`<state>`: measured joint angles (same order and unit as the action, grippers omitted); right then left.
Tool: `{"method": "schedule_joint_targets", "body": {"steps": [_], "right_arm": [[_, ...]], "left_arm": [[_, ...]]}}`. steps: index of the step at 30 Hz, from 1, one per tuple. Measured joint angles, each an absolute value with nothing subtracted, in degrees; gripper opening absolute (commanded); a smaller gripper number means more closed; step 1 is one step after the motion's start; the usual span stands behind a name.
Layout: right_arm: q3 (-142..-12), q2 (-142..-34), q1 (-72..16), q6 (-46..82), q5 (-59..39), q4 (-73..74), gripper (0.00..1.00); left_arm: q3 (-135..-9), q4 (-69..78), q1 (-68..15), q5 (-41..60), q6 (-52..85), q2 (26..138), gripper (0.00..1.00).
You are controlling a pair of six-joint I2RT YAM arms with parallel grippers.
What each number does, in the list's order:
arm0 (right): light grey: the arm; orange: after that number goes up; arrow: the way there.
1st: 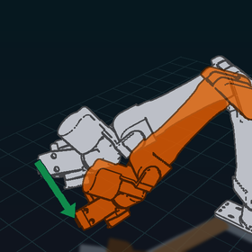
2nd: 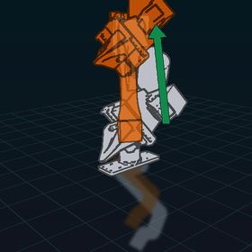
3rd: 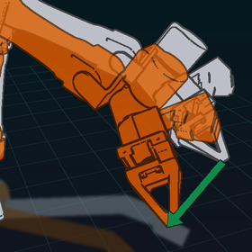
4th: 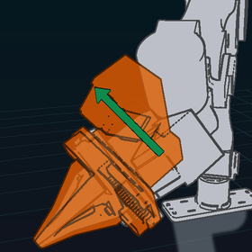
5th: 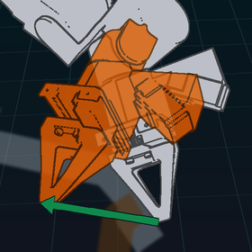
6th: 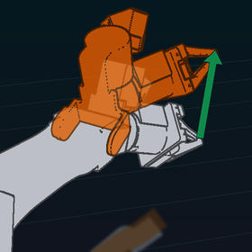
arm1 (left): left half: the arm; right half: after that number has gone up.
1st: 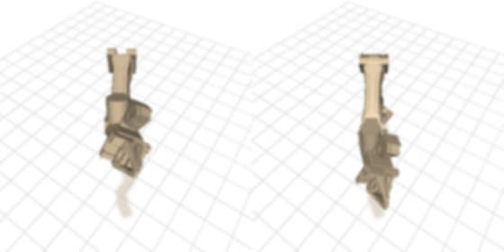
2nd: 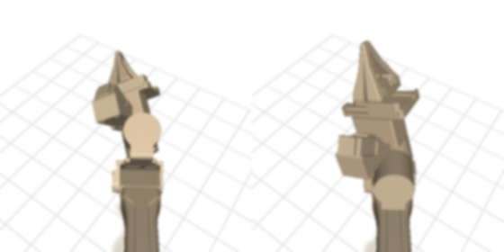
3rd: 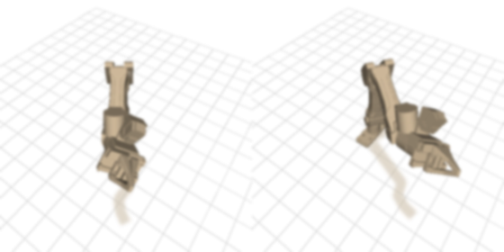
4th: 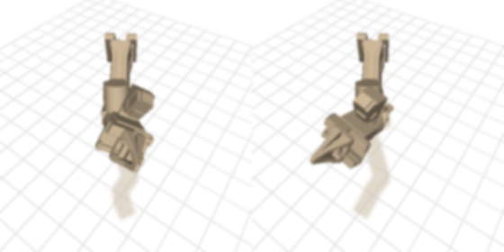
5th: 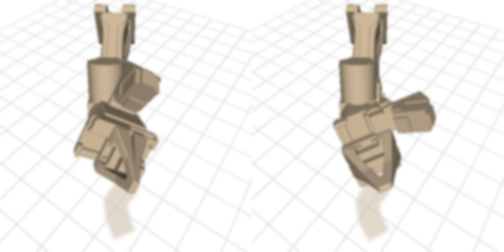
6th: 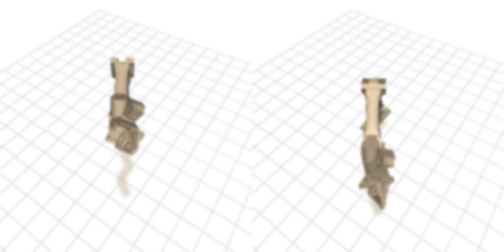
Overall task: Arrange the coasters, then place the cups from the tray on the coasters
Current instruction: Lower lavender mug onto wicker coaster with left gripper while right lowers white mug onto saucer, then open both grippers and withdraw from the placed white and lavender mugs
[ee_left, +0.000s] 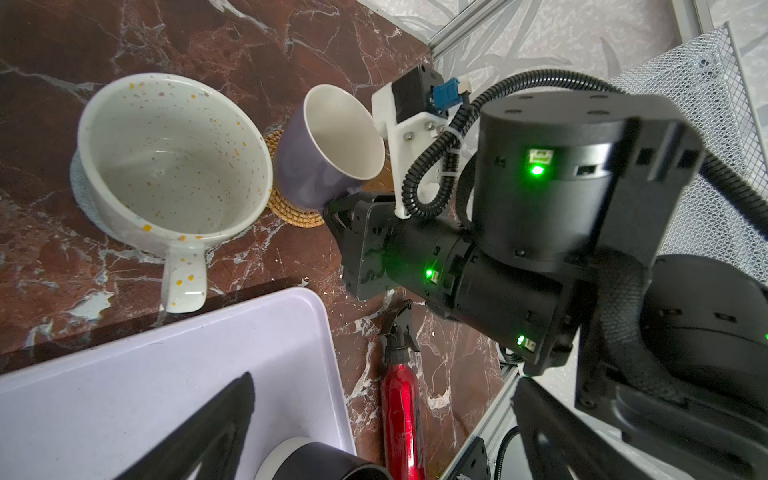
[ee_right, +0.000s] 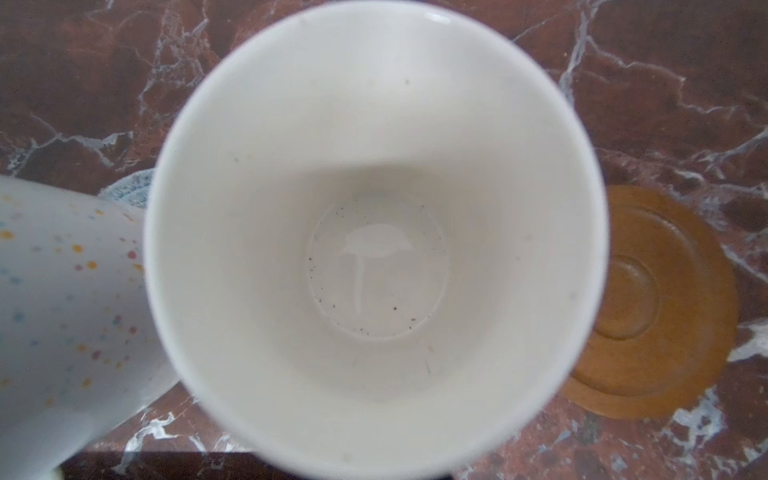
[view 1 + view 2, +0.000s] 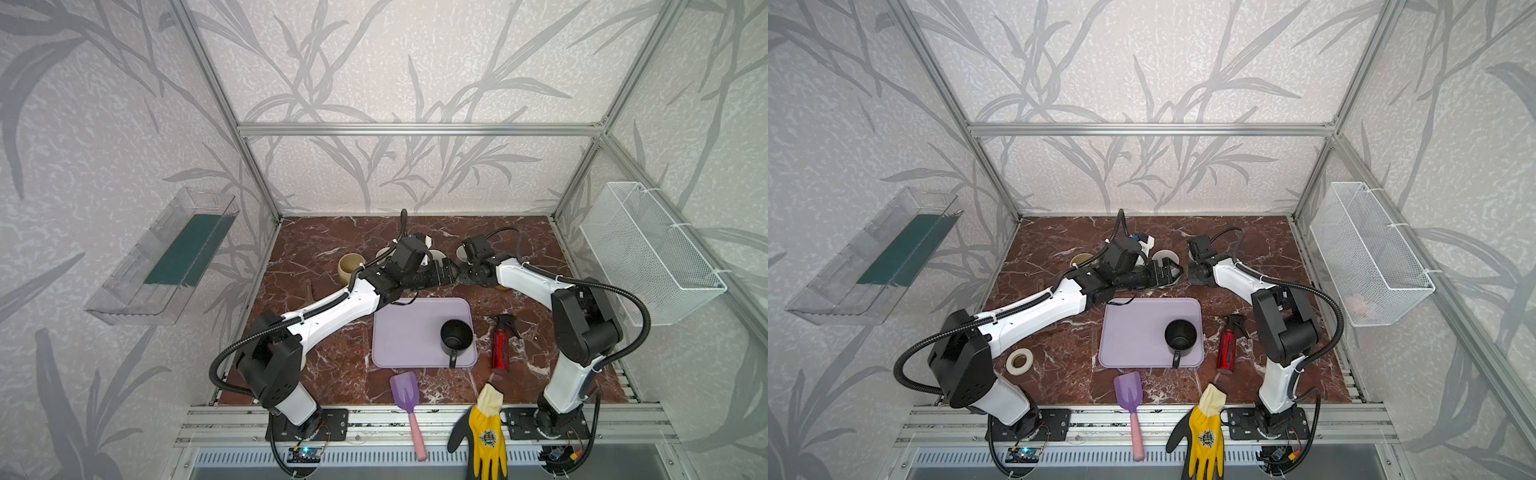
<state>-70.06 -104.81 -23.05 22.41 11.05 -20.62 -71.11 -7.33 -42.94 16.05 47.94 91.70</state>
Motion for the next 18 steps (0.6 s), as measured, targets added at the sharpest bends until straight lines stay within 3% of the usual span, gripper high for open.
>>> {"method": "schedule_joint_targets", "body": {"steps": [11,12,15,18], "right_arm": [[-64.84,-104.81,-23.57,22.44,12.27,-13.74,0.01],[-64.64,-104.77,-23.62,22.46,12.36,-13.5,0.05],[-64.62,-104.77,-23.62,22.65,12.29,-13.19,0.33],[-64.62,-104.77,-23.62,22.31,11.7,-13.65,0.41]], "left_arm": [[-71.07,-7.29,-42.94,15.94,47.99,91.7,0.99],[-71.07,-7.31,-42.94,15.94,47.99,91.7,0.99],[-71.0,-7.31,-42.94,15.86,48.01,91.7,0.99],[-70.81,-7.33,-42.94,15.44,48.01,91.7,0.99]]}}
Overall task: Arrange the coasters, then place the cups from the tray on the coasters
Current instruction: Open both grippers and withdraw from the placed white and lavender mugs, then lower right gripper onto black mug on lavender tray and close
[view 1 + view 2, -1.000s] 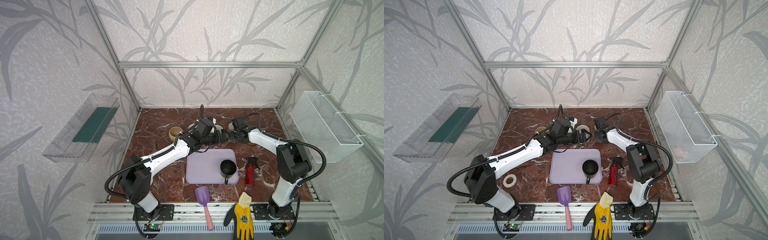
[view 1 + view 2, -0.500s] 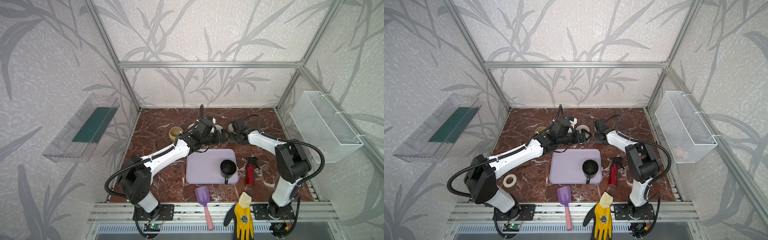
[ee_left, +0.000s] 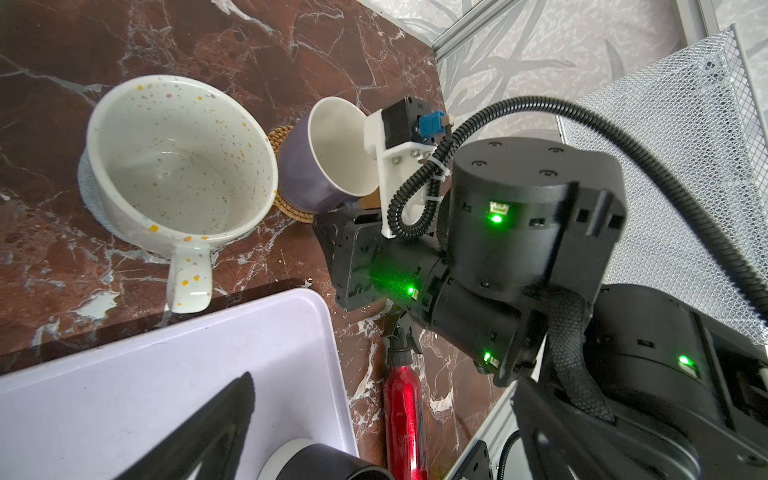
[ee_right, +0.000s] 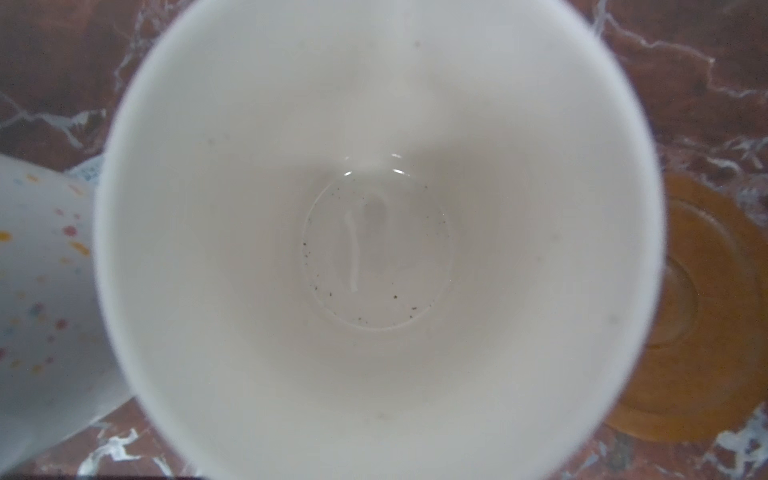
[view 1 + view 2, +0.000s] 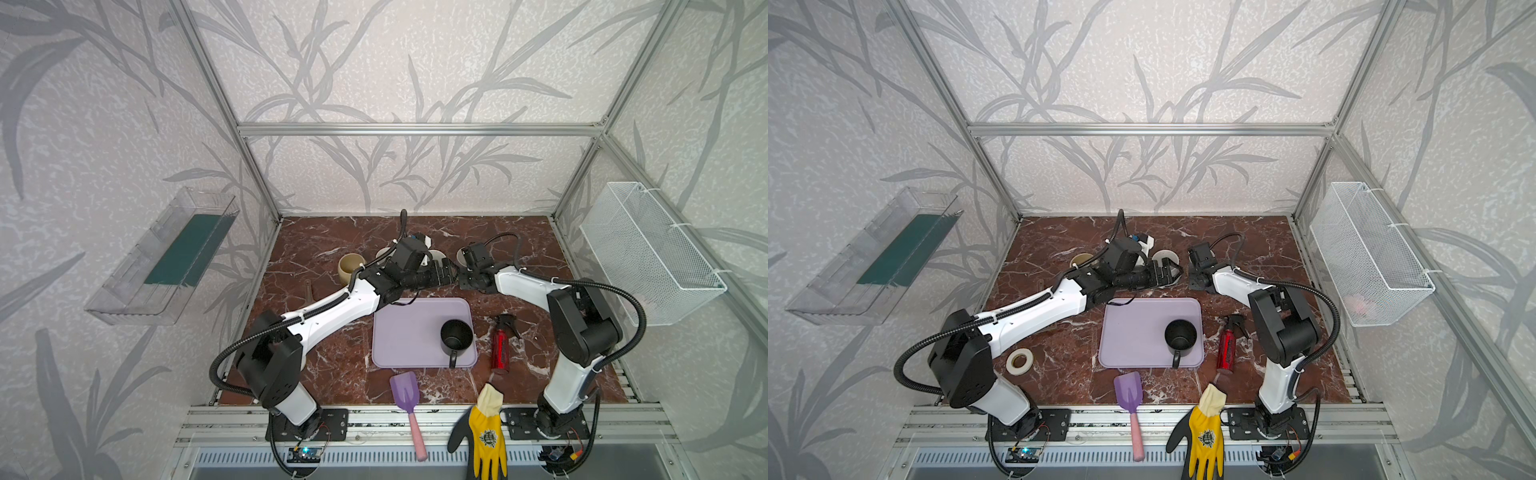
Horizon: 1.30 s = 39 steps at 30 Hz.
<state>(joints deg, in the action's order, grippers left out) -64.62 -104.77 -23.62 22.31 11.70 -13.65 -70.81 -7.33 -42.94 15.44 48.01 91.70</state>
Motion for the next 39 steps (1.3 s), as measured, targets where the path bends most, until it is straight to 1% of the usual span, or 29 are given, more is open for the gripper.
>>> {"method": "schedule_joint_targets", "body": {"steps": [3,7,9,10,11,13,14,19,27,31,36,39], "right_arm": [[-64.62,-104.77,-23.62,22.31,11.42,-13.8,0.46],[-64.58,-104.73,-23.62,22.5,11.25,-14.15,0.61],[-63.42,-103.66,-23.62,22.68,10.76,-13.76,0.71],[-62.26,-102.48,-23.62,22.76,10.39,-13.56,0.81],[-60.84,-100.82,-23.62,23.09,10.0,-13.45,0.93],[-58.37,-96.95,-23.62,23.31,9.26,-13.56,0.95],[-57.52,-94.65,-23.64,23.33,8.86,-13.82,1.0],[-56.71,-84.29,-23.68,22.83,7.53,-15.62,0.99],[-54.59,-71.0,-23.59,22.35,6.96,-23.51,0.99],[-54.33,-66.19,-23.0,21.3,3.95,-30.09,0.99],[-51.42,-58.26,-22.98,21.21,-2.74,-36.12,0.99],[-50.37,-55.13,-25.52,21.87,-5.06,-39.97,0.99]], "left_arm": [[-70.7,-7.42,-42.94,15.18,48.01,91.7,0.99],[-70.02,-7.33,-42.94,14.83,48.03,91.35,0.99],[-69.21,-7.68,-42.96,13.89,48.01,90.94,0.99],[-68.58,-7.92,-42.96,13.15,48.01,90.56,0.99],[-67.7,-8.12,-42.96,12.49,48.03,89.97,0.99],[-66.17,-8.64,-42.96,11.51,48.01,88.82,0.99],[-65.52,-8.91,-42.96,11.16,48.01,88.2,0.99],[-62.92,-9.08,-42.94,10.87,47.72,84.86,0.99],[-53.8,-7.09,-42.96,11.33,46.96,74.19,0.99],[-52.36,-7.79,-42.94,12.88,46.06,71.07,0.99],[-48.93,-9.89,-42.94,15.46,45.84,68.4,0.99],[-46.15,-10.68,-42.96,16.58,46.13,67.16,0.99]]}}
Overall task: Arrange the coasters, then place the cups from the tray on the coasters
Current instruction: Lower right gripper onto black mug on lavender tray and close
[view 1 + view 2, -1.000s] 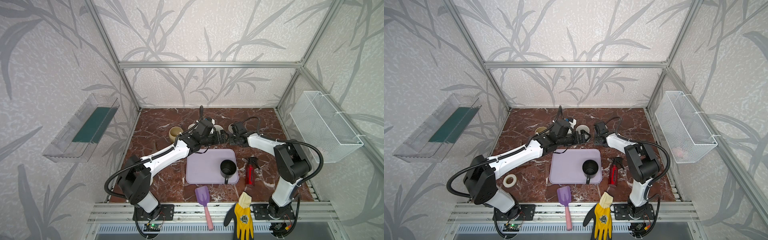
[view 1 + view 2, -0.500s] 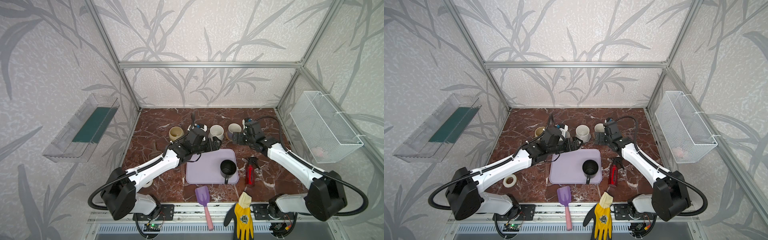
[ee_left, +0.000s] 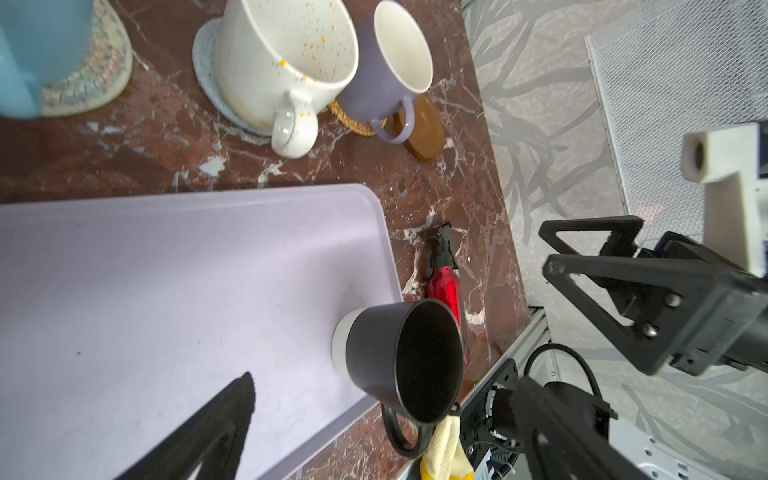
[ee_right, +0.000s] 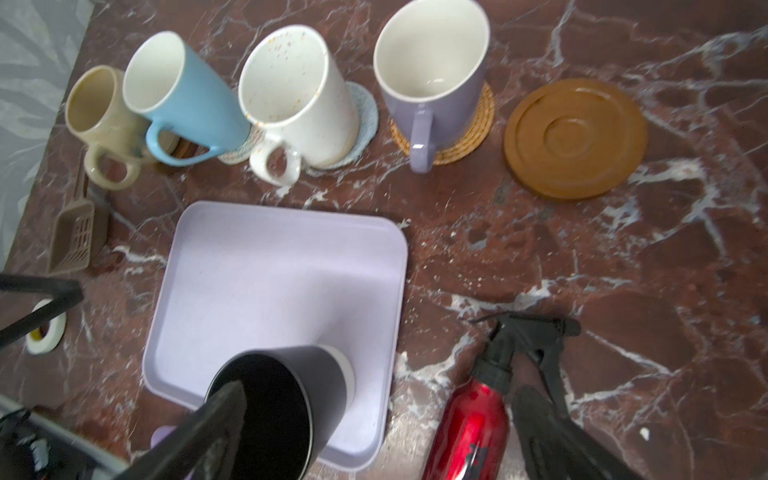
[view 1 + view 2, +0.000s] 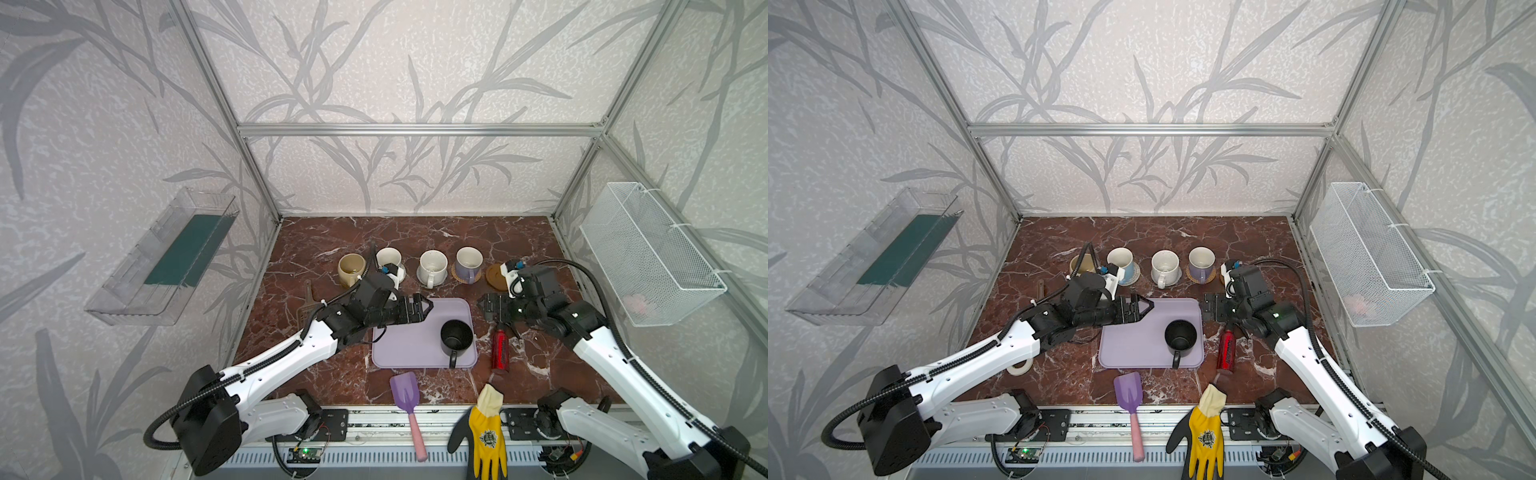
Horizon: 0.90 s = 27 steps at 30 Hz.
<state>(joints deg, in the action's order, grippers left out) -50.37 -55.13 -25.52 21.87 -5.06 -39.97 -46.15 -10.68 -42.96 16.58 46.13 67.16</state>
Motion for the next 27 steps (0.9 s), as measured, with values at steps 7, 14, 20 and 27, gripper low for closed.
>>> {"method": "schedule_joint_targets", "body": {"steps": [7,14,20,27], "right_arm": [[-49.56,-56.69,-41.32,26.24,-1.98,-45.84,0.99],[-46.92,-60.8,-55.09,34.13,2.37,-46.39,0.99],[-44.69,-63.59,-60.38,39.53,3.95,-41.85,1.0],[-44.47,-69.17,-61.63,42.59,6.9,-37.63,0.82]], "left_arm": [[-42.54,-11.25,-42.96,16.8,47.18,64.58,0.99],[-40.29,-11.49,-42.96,16.64,48.51,63.31,0.99],[-38.72,-10.9,-42.96,16.71,49.78,62.52,0.99],[-37.32,-10.59,-43.07,16.88,50.65,62.33,0.99]]}}
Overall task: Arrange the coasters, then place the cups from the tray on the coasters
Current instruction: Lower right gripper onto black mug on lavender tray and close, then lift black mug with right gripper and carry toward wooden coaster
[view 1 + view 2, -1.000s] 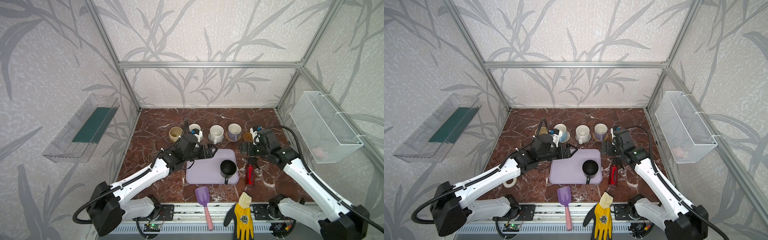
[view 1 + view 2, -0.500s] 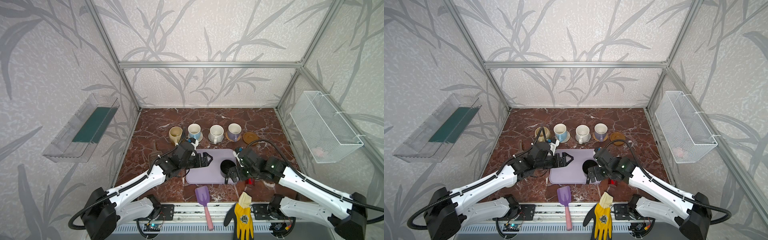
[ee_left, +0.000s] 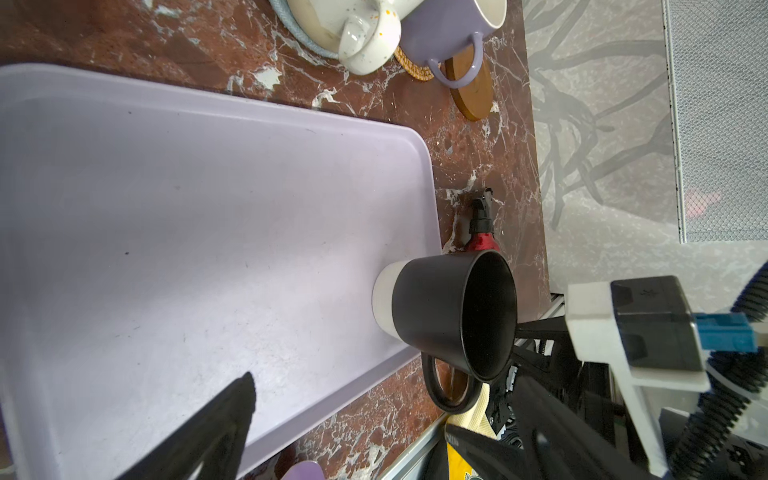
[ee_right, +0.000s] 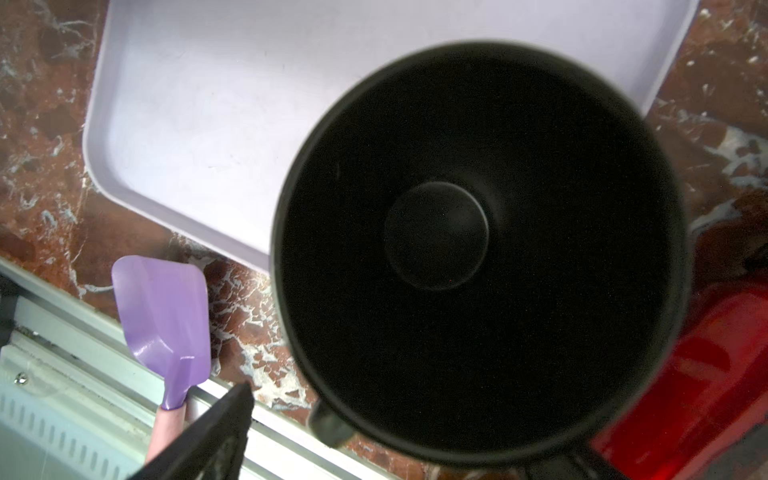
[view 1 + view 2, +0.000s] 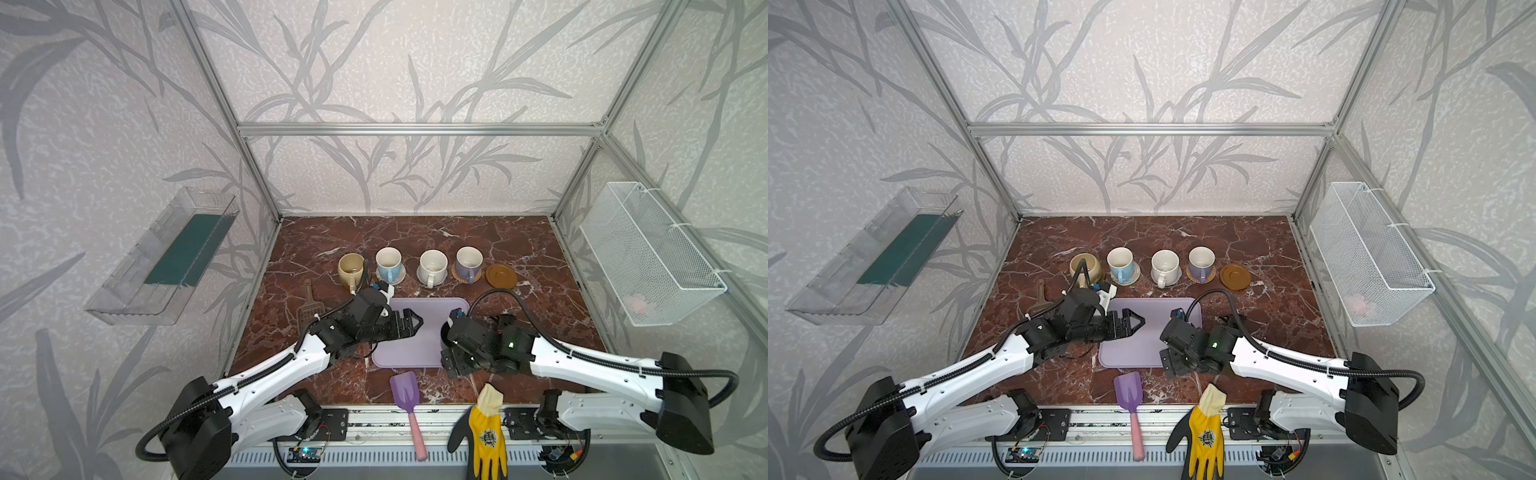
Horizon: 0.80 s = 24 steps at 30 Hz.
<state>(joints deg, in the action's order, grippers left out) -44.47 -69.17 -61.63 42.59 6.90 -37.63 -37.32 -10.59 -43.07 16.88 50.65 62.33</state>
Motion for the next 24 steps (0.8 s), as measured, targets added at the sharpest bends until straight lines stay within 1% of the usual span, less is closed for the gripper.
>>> {"method": "schedule_joint_targets", "body": {"steps": [5,11,14,18,22,24], "right_arm": [[-43.92,-72.34,-61.63,44.05,9.08,-36.56,0.67],[-43.59,-74.72,-61.67,44.27,10.83,-36.18,0.55],[-43.59,-75.07,-61.67,44.23,11.66,-36.14,0.45],[-43.4,-75.07,-61.67,43.75,12.1,-35.88,0.38],[-43.24,-75.07,-61.67,43.29,12.49,-35.79,0.36],[-43.24,-75.07,-61.69,42.98,12.64,-35.79,0.28]], "left_arm": [[-35.62,-9.89,-43.07,16.91,51.44,61.91,0.99],[-35.24,-9.56,-43.07,16.91,51.7,61.87,0.99],[-35.24,-9.19,-43.07,16.91,51.77,61.87,0.99],[-35.18,-8.49,-43.07,16.95,52.18,61.87,0.99],[-35.09,-8.08,-43.07,16.99,52.34,61.87,0.98],[-35.09,-7.92,-43.07,16.99,52.4,61.87,0.98]]}}
